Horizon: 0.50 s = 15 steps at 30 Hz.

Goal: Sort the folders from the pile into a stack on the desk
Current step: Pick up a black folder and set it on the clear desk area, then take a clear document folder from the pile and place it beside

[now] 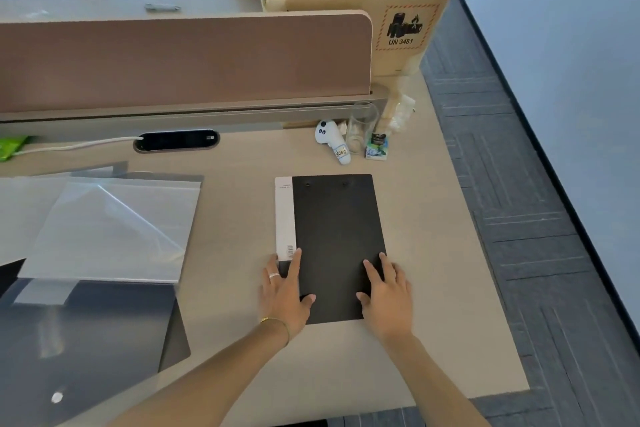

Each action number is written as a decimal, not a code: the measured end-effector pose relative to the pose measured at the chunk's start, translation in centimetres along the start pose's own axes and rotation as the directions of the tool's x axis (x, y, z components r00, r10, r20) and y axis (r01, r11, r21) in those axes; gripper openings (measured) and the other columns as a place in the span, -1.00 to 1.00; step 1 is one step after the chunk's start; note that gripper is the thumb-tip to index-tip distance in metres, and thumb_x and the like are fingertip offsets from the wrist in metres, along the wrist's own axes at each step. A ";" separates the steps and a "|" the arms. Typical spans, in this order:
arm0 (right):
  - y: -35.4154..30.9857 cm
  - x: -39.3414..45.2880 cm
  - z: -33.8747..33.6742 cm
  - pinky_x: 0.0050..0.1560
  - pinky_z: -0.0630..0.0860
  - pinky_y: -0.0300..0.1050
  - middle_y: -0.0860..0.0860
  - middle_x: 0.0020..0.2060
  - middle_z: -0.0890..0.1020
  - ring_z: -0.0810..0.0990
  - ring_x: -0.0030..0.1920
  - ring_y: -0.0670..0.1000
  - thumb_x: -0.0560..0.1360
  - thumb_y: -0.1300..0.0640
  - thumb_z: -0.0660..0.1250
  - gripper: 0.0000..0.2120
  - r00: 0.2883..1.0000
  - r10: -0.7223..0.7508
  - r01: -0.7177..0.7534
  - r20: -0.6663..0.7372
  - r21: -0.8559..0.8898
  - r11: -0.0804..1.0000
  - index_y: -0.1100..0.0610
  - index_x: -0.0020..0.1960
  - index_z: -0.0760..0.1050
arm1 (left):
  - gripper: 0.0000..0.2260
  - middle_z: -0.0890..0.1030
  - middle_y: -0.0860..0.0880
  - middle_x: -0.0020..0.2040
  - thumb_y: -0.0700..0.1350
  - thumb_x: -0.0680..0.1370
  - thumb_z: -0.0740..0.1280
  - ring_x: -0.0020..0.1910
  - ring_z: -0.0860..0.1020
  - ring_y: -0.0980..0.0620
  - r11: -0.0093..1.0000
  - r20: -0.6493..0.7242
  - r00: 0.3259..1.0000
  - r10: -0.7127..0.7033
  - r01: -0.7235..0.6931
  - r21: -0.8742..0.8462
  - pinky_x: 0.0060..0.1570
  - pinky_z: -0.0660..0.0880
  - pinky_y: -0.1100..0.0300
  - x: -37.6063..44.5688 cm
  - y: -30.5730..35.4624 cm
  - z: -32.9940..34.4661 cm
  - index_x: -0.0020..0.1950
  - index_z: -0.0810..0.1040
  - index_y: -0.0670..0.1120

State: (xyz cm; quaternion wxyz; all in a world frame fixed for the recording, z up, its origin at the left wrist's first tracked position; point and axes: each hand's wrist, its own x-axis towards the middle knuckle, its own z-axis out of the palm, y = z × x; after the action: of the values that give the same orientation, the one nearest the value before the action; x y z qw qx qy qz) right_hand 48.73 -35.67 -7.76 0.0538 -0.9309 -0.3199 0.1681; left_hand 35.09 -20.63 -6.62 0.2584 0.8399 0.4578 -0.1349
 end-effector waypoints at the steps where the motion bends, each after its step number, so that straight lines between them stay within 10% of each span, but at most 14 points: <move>1: -0.4 -0.2 -0.1 0.33 0.42 0.17 0.12 0.48 0.40 0.40 0.41 0.26 0.41 0.04 0.50 -0.41 1.000 -0.008 0.009 -0.026 0.030 0.999 0.03 0.42 0.47 | -0.20 -0.02 -0.14 0.61 0.13 0.56 0.33 0.51 0.23 -0.16 1.000 -0.016 1.000 0.011 -0.011 -0.006 0.39 0.38 0.01 -0.2 -0.1 -0.1 0.61 -0.15 0.23; 15: -15.3 -2.5 -1.1 0.35 0.45 0.15 0.07 0.39 0.47 0.38 0.41 0.15 0.45 0.28 0.41 -0.45 0.933 -0.327 0.353 -0.148 0.212 0.911 0.08 0.41 0.45 | -0.34 -0.12 -0.09 0.65 0.03 0.61 0.24 0.62 0.00 -0.13 0.988 -0.173 0.985 -0.008 -0.019 -0.154 0.52 0.19 0.00 -4.3 -10.7 -7.6 0.62 -0.05 0.12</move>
State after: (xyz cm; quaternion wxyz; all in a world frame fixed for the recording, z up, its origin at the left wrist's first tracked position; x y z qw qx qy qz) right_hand 38.44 -25.12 -2.89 0.2097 -0.8556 -0.4517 0.1416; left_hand 23.73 -14.60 -1.60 0.2824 0.8270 0.4855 -0.0246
